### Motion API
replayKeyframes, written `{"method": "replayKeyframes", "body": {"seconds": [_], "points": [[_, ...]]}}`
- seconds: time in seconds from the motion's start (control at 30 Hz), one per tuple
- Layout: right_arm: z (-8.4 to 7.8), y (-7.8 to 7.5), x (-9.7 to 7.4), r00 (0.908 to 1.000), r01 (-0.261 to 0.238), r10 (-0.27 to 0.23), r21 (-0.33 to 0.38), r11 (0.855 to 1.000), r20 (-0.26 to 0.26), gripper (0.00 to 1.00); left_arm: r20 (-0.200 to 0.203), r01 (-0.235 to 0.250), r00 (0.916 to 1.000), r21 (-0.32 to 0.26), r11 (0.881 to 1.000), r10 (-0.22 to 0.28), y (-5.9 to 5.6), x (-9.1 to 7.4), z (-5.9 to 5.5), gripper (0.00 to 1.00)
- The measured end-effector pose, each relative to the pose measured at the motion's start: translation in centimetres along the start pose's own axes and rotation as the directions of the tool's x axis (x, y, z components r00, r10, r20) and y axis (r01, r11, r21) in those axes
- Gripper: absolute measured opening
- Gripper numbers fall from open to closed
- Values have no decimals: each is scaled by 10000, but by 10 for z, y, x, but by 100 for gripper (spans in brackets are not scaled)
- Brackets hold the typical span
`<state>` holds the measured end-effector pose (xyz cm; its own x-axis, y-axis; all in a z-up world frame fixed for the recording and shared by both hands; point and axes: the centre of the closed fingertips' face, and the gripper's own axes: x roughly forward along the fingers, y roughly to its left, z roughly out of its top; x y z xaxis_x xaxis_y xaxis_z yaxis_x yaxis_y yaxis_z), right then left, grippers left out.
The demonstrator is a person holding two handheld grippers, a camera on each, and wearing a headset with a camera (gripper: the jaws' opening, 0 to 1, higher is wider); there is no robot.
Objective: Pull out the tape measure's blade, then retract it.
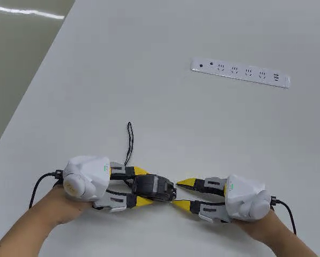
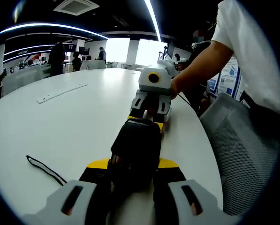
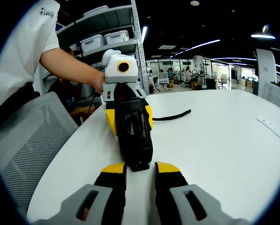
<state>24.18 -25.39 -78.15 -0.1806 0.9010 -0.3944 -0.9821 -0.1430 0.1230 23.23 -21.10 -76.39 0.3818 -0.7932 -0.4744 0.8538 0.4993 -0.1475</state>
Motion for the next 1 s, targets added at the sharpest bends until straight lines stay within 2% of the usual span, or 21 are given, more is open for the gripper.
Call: {"method": "replayKeyframes", "body": {"seconds": [0.17, 0.47, 0.63, 1.0], "points": [[-2, 3, 0, 9998, -172, 170, -167, 9997, -130, 16, -91, 144, 9999, 72, 9999, -144, 0, 0, 0, 30], [-2, 3, 2, 9997, -229, 226, -254, 9994, -117, 16, -121, 148, 9998, 168, 9997, -146, -1, 0, 0, 30], [-2, 3, 3, 9997, -189, 179, -639, 9978, -162, 15, -145, 150, 9998, 240, 9996, -146, -1, 0, -1, 30], [-3, 3, 3, 10000, -71, 73, -555, 9984, 27, 14, -155, 81, 9999, 405, 9991, -75, -1, 0, -1, 30]]}}
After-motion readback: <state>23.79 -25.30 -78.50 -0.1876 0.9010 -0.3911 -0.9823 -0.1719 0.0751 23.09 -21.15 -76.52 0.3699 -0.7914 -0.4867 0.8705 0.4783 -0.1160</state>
